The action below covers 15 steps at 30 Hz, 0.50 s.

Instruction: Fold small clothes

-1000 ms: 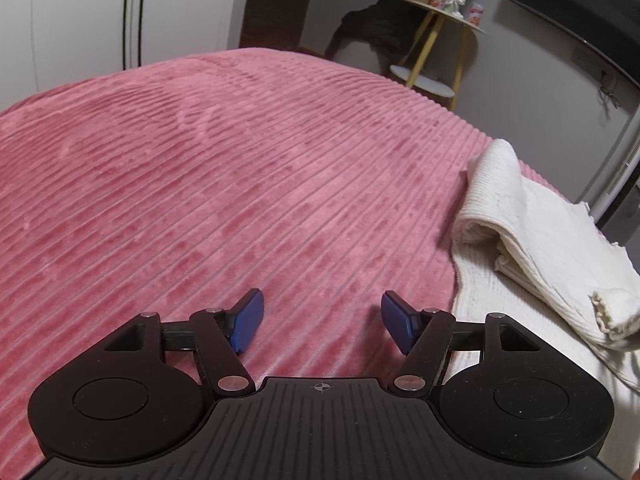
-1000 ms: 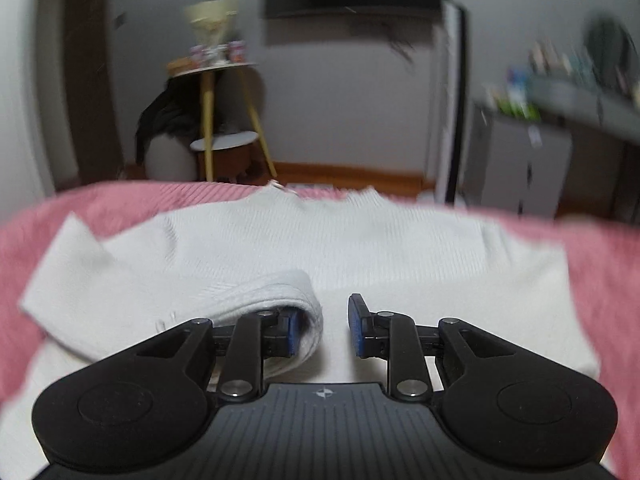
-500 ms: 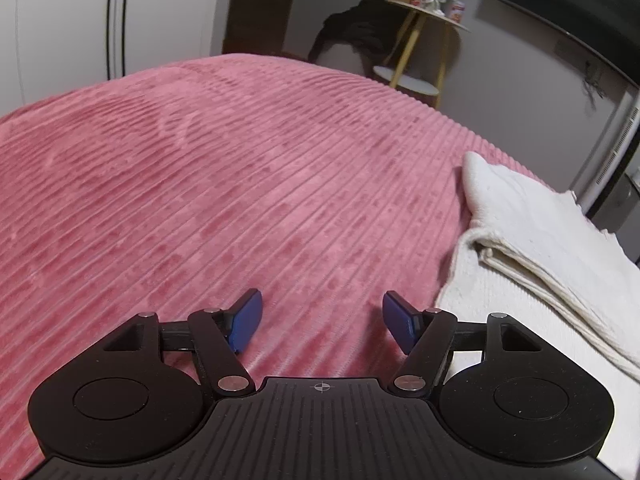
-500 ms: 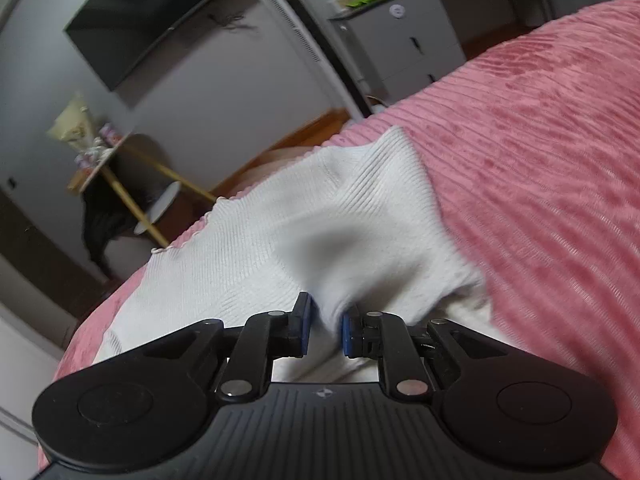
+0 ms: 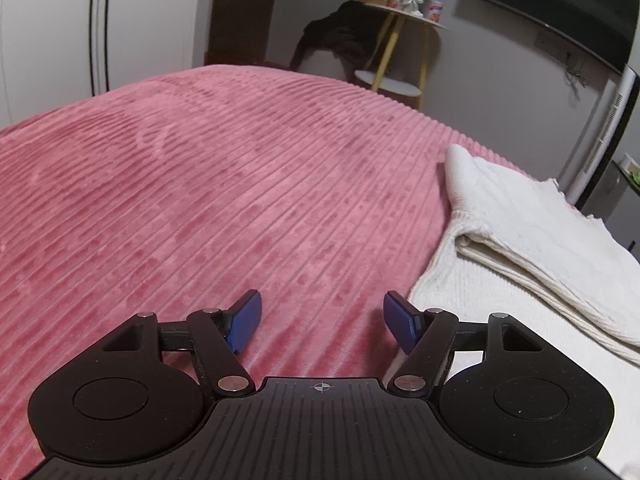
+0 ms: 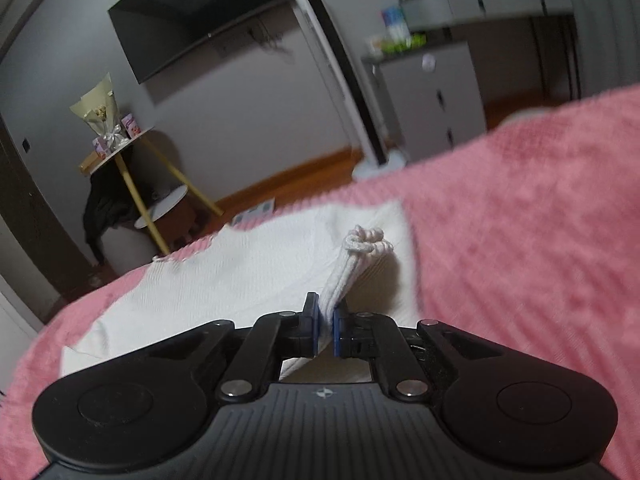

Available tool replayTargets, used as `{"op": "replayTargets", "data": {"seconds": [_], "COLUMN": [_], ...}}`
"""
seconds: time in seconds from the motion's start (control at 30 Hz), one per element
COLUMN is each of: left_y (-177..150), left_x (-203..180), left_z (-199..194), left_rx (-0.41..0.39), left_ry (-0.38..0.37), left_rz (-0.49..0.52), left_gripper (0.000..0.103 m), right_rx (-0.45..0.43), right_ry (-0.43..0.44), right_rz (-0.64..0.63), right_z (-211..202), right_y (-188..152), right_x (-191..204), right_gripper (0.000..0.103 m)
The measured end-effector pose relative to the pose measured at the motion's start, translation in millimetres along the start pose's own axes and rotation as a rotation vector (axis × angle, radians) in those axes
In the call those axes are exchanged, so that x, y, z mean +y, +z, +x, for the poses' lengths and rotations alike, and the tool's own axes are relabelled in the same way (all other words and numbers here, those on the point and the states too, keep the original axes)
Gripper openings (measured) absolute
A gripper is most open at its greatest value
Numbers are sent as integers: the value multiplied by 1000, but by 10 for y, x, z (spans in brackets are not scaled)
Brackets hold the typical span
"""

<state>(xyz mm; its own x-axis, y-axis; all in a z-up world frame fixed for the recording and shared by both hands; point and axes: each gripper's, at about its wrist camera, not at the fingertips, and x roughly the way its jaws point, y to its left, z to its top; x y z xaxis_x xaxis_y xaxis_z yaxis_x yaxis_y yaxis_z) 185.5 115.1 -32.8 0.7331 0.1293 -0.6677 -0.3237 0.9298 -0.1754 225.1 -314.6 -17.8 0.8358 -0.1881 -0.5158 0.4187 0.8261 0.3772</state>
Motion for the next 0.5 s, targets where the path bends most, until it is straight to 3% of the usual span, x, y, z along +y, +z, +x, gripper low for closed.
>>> {"op": "replayTargets", "data": {"seconds": [0.37, 0.5], "left_y": [-36, -46], "left_x": [-79, -112], "left_z": [28, 25], "left_rx": [9, 15], "left_ry": [16, 21], "left_rz": [50, 63], "left_gripper": [75, 78], "right_rx": [90, 138], "right_ry": [1, -1], "right_rz": [-20, -17], "right_z": [196, 58], "right_y": [-164, -97], "right_x": [-207, -205], "right_gripper": [5, 14]}}
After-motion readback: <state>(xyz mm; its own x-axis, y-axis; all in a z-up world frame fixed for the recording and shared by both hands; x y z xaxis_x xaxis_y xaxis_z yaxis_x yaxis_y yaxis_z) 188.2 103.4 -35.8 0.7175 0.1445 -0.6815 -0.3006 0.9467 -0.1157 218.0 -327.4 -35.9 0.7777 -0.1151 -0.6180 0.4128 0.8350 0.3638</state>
